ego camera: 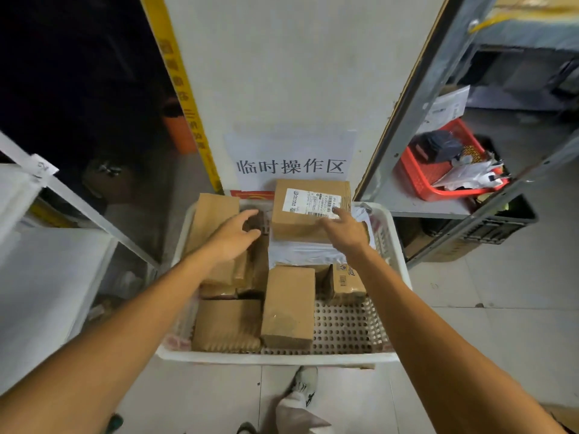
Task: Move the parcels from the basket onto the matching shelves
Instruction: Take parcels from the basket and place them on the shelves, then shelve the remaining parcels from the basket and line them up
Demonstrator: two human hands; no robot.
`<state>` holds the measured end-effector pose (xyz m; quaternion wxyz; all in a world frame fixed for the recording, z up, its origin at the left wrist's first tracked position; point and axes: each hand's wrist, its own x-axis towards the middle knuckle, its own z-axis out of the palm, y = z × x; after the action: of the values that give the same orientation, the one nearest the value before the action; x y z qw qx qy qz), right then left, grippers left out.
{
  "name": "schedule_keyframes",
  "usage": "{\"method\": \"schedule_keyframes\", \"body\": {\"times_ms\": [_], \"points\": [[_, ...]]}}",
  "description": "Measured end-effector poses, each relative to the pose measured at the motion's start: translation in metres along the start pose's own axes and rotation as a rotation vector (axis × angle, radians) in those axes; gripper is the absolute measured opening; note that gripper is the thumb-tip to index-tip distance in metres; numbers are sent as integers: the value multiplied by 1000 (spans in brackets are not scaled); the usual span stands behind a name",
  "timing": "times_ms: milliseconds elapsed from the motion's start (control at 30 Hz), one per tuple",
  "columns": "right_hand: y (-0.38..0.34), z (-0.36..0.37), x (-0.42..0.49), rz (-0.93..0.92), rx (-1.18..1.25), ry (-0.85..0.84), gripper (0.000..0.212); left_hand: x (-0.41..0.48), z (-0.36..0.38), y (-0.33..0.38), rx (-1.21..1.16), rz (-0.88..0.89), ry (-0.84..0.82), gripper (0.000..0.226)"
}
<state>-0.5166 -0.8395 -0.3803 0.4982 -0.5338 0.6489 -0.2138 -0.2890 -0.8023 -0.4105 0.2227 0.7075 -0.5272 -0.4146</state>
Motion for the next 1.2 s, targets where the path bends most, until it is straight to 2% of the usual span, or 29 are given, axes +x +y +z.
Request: {"method": "schedule_keyframes", "body": {"times_ms": [133, 367, 533, 633, 767, 900, 1000, 1100, 1200], "points": [[-38, 27, -39, -112, -107, -185, 63, -38, -54, -6, 90, 69, 28, 52], [-85, 77, -73, -236, -185, -286, 43, -81, -119, -28, 194, 56, 58, 49], [-92, 103, -55, -229, -211, -322, 41, -70, -129, -48, 166, 58, 64, 44], [-85, 124, -23, -233, -196, -381, 35, -47, -129, -71, 166, -7, 43, 46], [-60, 153, 25, -81, -99, -378, 48, -10, -114, -104, 144, -93, -18, 50], [-33, 182, 67, 65, -22, -384, 63, 24, -90, -136, 18, -144, -104, 58], [-15, 203, 83, 168, 105, -365, 57, 40, -77, -153, -82, -170, -107, 68], [-5, 220, 86, 285, 279, -348, 49, 48, -73, -164, -250, -237, -36, 79], [3, 228, 89, 277, 327, -376, 52, 48, -76, -171, -299, -310, -54, 76]]}}
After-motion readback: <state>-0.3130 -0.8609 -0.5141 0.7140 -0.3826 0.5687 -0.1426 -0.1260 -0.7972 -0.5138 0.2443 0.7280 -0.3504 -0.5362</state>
